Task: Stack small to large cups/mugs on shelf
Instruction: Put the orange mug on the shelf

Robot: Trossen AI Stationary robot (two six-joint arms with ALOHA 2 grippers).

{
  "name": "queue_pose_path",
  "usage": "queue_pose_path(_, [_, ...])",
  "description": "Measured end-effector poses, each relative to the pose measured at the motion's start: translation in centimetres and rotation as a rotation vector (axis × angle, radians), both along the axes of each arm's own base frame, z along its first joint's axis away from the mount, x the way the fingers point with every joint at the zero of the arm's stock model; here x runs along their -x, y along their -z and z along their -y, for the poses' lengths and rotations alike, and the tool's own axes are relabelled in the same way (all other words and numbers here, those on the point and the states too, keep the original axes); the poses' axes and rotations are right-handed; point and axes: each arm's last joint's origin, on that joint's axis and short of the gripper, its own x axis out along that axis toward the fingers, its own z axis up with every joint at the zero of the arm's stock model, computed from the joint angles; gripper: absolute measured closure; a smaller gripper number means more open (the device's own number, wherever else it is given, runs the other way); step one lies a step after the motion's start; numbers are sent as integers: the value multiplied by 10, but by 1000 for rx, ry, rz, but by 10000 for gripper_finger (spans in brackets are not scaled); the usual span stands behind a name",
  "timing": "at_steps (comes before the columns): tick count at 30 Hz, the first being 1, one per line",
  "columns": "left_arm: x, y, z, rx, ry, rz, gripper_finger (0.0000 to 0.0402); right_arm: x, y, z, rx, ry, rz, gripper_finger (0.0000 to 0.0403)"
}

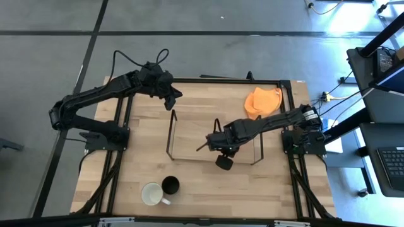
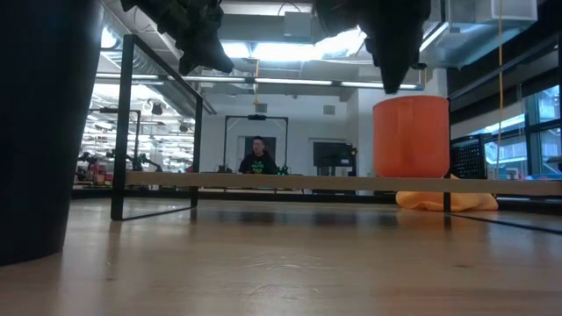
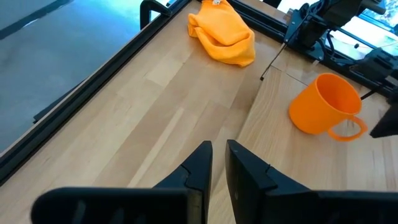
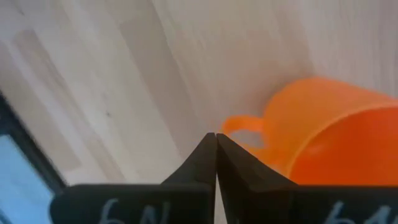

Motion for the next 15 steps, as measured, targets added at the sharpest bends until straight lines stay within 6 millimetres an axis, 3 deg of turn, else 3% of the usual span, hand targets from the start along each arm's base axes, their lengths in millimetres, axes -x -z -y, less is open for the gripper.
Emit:
queue_pose_path(9, [0,0,0,0,-1,-1,363,-4,7,3,71,-43,48,391])
queue_pose_path(15, [0,0,0,0,-2,-2,363,3,23,5,84,-44,-17,391])
